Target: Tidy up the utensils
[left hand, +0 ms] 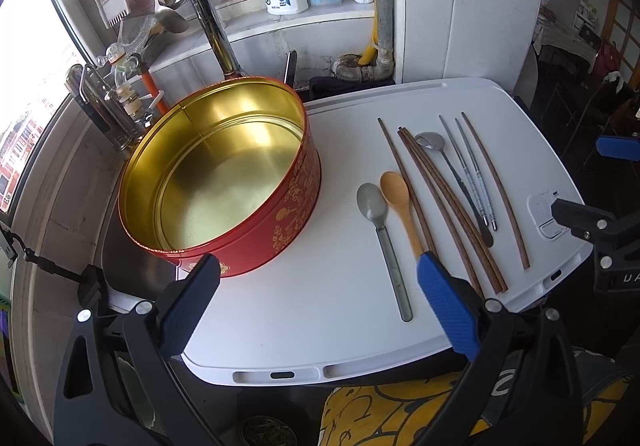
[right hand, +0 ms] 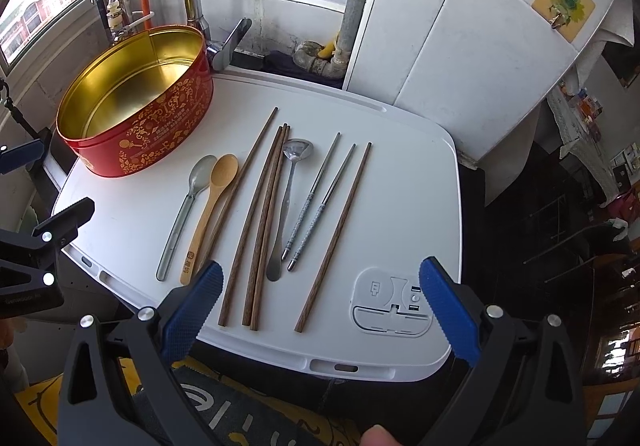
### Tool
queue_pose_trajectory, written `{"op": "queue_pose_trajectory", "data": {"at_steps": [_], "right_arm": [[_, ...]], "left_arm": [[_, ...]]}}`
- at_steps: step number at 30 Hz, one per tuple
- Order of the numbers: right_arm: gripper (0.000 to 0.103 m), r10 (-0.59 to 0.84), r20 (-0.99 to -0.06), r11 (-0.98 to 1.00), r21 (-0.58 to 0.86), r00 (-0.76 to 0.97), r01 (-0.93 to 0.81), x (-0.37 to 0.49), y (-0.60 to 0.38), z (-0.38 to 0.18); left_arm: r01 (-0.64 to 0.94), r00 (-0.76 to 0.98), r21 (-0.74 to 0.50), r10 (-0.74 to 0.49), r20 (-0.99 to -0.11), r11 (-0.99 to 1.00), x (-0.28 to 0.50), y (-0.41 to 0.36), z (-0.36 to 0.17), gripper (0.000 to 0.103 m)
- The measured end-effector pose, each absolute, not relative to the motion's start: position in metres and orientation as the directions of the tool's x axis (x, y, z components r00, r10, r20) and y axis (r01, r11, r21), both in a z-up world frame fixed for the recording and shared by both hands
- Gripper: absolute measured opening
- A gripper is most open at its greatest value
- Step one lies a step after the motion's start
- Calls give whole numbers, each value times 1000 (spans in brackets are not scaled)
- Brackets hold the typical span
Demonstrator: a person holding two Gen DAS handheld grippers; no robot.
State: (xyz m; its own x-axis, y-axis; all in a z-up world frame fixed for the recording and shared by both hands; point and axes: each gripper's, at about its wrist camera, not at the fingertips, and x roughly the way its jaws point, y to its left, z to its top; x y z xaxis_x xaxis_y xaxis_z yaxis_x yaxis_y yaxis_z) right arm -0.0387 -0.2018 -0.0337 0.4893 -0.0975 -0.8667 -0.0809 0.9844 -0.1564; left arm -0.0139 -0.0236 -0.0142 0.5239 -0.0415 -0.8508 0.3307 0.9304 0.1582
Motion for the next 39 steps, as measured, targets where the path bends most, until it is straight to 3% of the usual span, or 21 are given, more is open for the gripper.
{"op": "queue_pose_trajectory", "data": {"at_steps": [29, 39], "right_arm": [[99, -82, -876, 987, -138, 474, -84, -30, -209, -42], [99, 25, -886, 999, 10, 463, -36, -3, -242, -63]], "left_arm": [[332, 498, 146, -42, -866, 932, -11, -29, -25, 96], [357, 438, 120, -52, -898, 926, 7, -43, -54, 96]]}}
